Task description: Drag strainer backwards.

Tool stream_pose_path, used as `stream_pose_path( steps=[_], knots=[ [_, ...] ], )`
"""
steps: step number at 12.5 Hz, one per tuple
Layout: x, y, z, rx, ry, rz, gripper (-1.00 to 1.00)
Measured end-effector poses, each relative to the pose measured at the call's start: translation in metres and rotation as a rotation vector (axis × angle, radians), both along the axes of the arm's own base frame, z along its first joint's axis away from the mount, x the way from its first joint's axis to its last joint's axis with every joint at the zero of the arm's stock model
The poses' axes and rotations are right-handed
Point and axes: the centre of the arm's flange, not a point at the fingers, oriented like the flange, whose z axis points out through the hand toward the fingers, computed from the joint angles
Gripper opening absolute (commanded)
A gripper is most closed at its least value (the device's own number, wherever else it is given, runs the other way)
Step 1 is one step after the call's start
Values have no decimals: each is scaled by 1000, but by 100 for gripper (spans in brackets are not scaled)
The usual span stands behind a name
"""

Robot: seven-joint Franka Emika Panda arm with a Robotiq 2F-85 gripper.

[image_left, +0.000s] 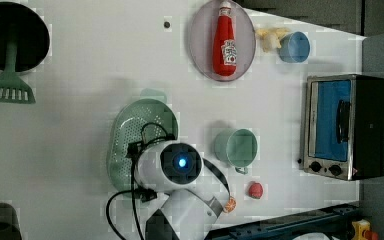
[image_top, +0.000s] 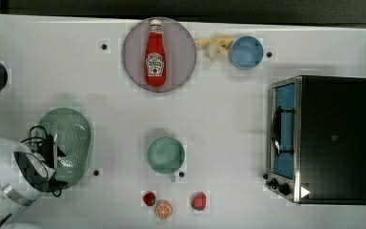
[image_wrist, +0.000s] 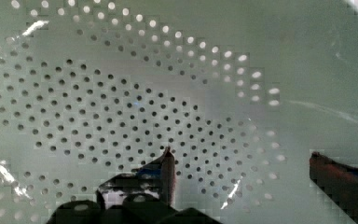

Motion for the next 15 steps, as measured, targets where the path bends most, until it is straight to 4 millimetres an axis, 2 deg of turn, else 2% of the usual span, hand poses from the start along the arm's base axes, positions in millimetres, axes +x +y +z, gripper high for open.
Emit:
stream_pose_path(
  steps=[4, 8, 15],
  knots=[
    [-33, 10, 1, 7, 39, 1, 100],
    [-67, 2, -3, -3, 46, 21, 100],
    [-97, 16, 0, 44, -3, 16, 100]
  ],
)
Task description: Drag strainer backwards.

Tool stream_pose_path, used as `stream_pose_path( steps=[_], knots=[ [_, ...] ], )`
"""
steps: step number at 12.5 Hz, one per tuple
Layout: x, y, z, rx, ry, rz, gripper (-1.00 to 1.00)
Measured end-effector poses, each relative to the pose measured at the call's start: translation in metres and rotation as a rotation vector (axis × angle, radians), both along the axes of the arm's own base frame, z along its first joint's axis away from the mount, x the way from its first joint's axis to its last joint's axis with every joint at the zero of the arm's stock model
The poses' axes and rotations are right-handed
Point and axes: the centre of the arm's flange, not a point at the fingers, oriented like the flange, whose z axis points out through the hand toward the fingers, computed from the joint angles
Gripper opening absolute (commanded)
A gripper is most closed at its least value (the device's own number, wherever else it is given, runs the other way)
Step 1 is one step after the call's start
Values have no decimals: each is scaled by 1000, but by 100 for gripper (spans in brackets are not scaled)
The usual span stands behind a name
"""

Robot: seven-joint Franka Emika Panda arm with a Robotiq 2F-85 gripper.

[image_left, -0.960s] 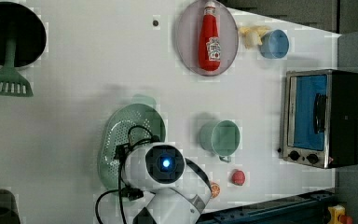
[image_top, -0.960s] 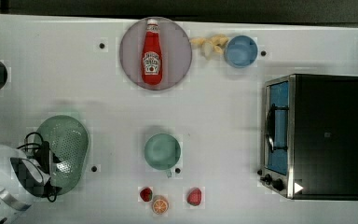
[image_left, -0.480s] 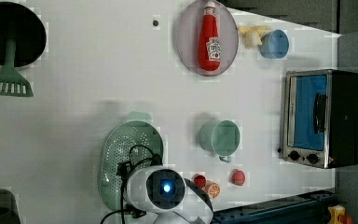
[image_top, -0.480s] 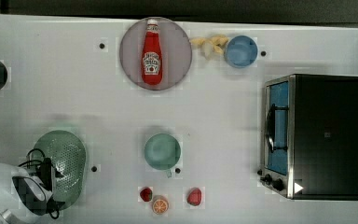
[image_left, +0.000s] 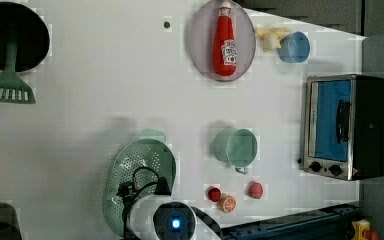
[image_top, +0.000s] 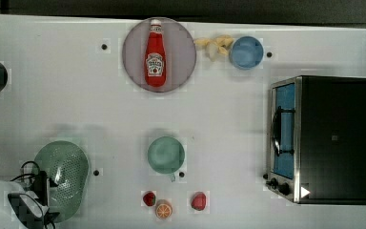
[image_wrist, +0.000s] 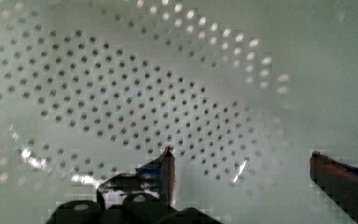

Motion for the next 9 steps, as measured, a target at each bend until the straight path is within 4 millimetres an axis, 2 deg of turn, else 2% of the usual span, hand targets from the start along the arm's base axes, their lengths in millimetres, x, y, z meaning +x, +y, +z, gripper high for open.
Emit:
stream_pose_path(
  steps=[2, 4, 6, 8, 9],
  knots=[
    [-1, 2, 11, 30, -40, -5, 100],
    [17, 0, 38, 71, -102, -22, 100],
    [51, -11, 91, 136, -176, 8, 100],
    [98, -37, 167, 191, -240, 61, 100],
    [123, -58, 207, 223, -269, 87, 100]
  ],
)
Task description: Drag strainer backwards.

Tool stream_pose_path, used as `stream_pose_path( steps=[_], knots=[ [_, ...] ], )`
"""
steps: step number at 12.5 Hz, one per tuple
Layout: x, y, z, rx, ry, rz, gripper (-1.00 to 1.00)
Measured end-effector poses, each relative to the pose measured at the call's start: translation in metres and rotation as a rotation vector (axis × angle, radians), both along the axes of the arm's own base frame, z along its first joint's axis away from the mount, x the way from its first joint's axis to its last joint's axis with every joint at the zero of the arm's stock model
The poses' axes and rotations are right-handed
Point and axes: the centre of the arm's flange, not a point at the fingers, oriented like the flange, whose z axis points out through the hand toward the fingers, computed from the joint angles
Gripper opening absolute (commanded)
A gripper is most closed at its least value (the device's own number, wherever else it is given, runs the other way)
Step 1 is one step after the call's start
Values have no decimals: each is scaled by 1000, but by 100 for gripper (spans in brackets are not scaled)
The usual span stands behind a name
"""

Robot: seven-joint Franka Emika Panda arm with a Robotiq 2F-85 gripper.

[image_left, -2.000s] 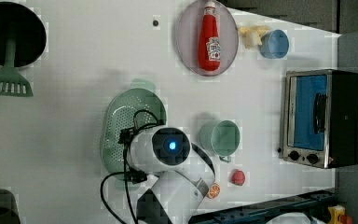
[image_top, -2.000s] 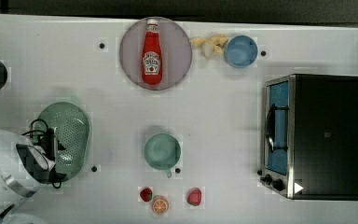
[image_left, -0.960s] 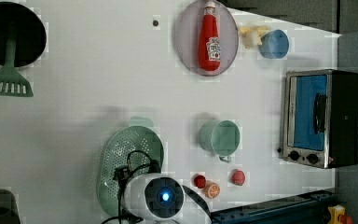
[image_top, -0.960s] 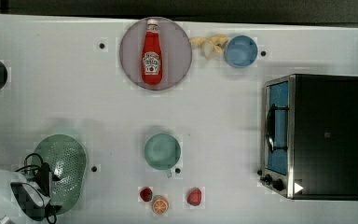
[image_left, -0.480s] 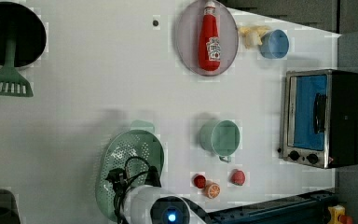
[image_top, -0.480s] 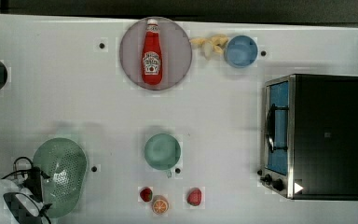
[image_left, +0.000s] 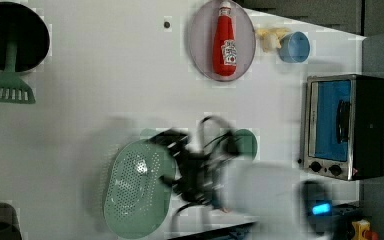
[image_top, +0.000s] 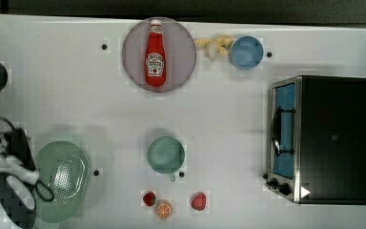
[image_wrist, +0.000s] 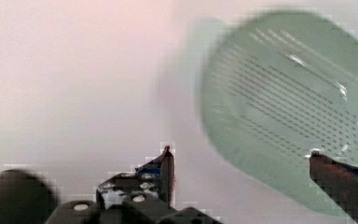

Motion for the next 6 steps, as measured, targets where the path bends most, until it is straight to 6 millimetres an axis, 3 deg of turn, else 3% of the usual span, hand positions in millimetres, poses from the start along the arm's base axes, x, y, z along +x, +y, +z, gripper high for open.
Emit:
stream_pose_path(
  steps=[3, 6],
  knots=[
    [65, -96, 106, 45, -56, 106, 100],
    [111, -206, 167, -11, -75, 253, 100]
  ],
)
